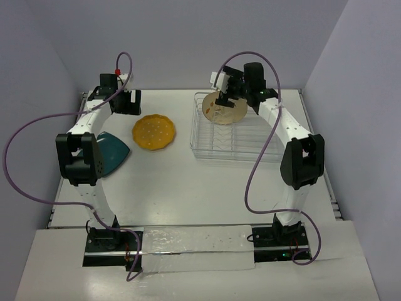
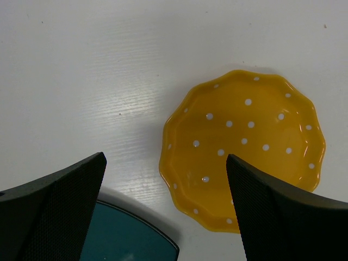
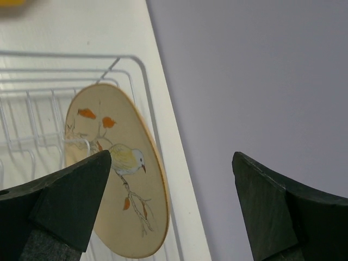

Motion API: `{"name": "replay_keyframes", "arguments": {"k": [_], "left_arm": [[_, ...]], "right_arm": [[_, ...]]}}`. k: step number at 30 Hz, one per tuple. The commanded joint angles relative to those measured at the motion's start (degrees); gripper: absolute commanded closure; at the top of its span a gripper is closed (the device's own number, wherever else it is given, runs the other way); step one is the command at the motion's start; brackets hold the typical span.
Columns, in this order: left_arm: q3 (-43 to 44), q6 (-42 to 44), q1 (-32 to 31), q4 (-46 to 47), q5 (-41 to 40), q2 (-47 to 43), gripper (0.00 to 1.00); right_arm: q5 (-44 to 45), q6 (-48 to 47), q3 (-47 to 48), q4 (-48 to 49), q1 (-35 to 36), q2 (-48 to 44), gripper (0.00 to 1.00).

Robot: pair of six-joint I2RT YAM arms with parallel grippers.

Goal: Load the plates into the dish rack

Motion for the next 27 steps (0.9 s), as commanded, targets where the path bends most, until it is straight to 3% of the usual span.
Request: {"name": "replay_keyframes", "arguments": {"k": [1, 8, 12, 14, 19, 27], "left_arm": [[-1.1, 0.6, 1.1, 0.6, 4.8, 0.5, 0.01], [-4.0, -8.5, 1.1, 2.5, 3.5, 2.9, 0.01], [-9.0, -13.1, 1.1, 3.7, -0.8, 2.6, 0.01], [-11.2, -15.1, 1.2, 4.4, -2.3, 2.6, 0.03], [-15.8, -20.2, 1.1, 6.3, -0.2, 3.2, 0.09], [-16.7, -25.2, 1.1, 7.2, -2.4, 5.5, 0.48]], "right_arm": [[-4.8, 11.3, 5.2, 2.5, 0.2, -7.3, 0.00], [-6.9, 29.5, 3.2, 8.0, 0.3, -14.2, 0.00], [3.6, 46.8, -8.8, 24.2, 0.4, -22.4, 0.00], [11.4, 53.2, -13.6, 28.1, 0.5, -25.7, 0.00], [20.5, 62.6, -22.0, 31.3, 0.6, -31.8, 0.00], [22.6, 68.9, -33.1, 33.0, 0.6, -40.5, 0.00]]}}
